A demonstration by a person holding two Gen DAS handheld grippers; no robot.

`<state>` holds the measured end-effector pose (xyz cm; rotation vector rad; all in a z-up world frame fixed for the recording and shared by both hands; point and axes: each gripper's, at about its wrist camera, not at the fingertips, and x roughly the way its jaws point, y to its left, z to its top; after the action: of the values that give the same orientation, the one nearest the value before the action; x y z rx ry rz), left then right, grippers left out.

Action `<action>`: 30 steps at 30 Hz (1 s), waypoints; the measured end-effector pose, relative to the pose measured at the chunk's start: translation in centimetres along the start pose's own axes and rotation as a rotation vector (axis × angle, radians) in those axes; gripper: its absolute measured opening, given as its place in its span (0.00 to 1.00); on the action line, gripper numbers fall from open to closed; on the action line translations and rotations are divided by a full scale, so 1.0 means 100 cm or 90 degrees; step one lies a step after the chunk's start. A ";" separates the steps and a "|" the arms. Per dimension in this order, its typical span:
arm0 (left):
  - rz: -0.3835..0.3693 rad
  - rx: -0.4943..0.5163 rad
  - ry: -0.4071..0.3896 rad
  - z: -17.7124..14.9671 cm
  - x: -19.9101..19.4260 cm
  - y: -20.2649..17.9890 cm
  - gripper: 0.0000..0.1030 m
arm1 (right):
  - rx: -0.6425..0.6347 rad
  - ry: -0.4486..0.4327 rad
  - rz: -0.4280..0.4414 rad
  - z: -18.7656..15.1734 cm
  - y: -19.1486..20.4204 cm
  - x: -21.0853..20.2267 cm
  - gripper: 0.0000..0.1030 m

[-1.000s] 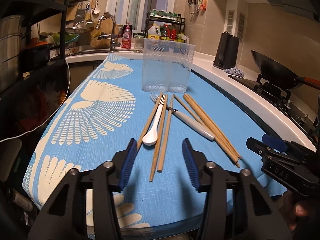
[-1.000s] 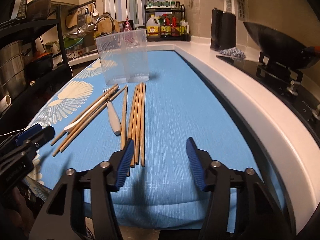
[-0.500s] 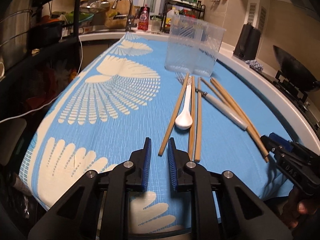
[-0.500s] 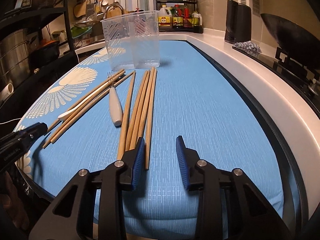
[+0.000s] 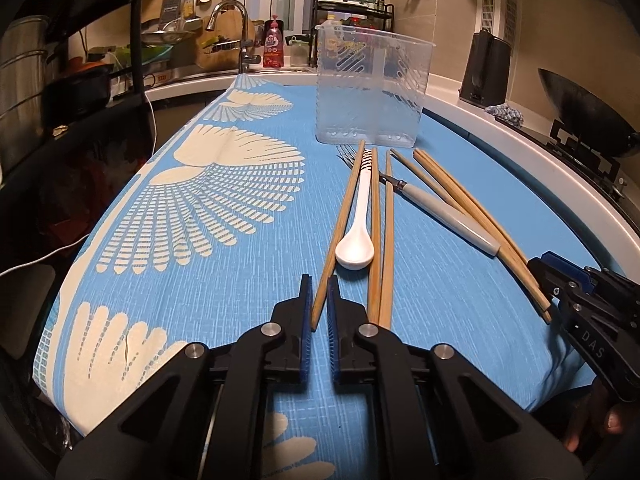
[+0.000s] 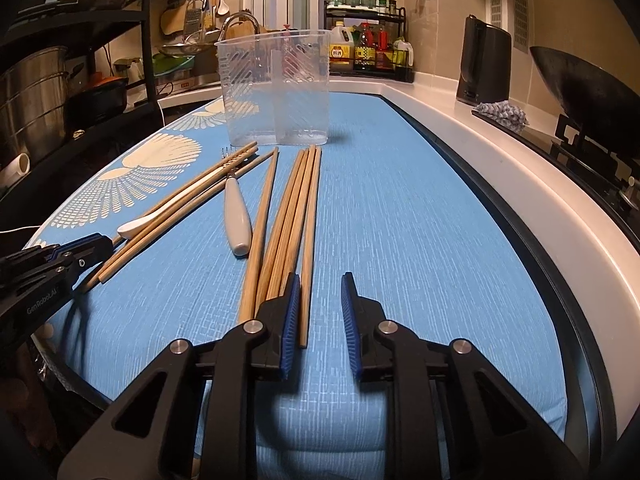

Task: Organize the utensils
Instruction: 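Close the left tool on a wooden chopstick while the right tool grasps another chopstick, then lift the held chopsticks with both tools toward the clear plastic container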

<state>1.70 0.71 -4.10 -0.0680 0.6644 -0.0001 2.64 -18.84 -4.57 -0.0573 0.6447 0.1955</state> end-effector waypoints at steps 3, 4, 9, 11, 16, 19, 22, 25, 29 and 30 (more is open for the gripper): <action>0.011 -0.013 -0.001 0.001 -0.003 0.005 0.05 | 0.010 0.006 0.008 0.001 -0.003 -0.001 0.11; 0.017 -0.020 -0.003 0.000 -0.005 0.007 0.05 | 0.012 0.007 0.001 0.001 -0.005 -0.001 0.07; 0.015 -0.029 0.000 -0.002 -0.005 0.010 0.05 | 0.026 0.010 -0.013 0.000 -0.016 -0.002 0.07; 0.017 -0.030 -0.003 -0.002 -0.005 0.009 0.05 | 0.021 0.009 -0.016 0.000 -0.015 -0.002 0.09; 0.020 -0.029 -0.009 -0.002 -0.005 0.009 0.05 | 0.025 0.004 -0.013 -0.001 -0.017 -0.003 0.10; 0.018 -0.032 -0.009 -0.002 -0.005 0.010 0.05 | 0.029 0.006 -0.009 0.000 -0.017 -0.002 0.10; 0.024 -0.024 -0.010 -0.002 -0.005 0.008 0.05 | 0.031 0.009 0.004 0.001 -0.017 -0.001 0.10; 0.023 -0.026 -0.014 -0.002 -0.004 0.009 0.05 | 0.019 0.008 0.006 0.001 -0.015 -0.001 0.09; 0.033 -0.013 -0.022 -0.004 -0.004 0.006 0.05 | 0.016 0.007 0.011 0.001 -0.015 0.000 0.06; 0.038 -0.007 -0.025 -0.005 -0.004 0.005 0.05 | 0.016 0.006 0.012 0.001 -0.015 -0.001 0.06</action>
<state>1.09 1.16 -4.24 -0.0591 0.6268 0.0620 2.95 -20.31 -4.45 -0.0283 0.6573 0.2054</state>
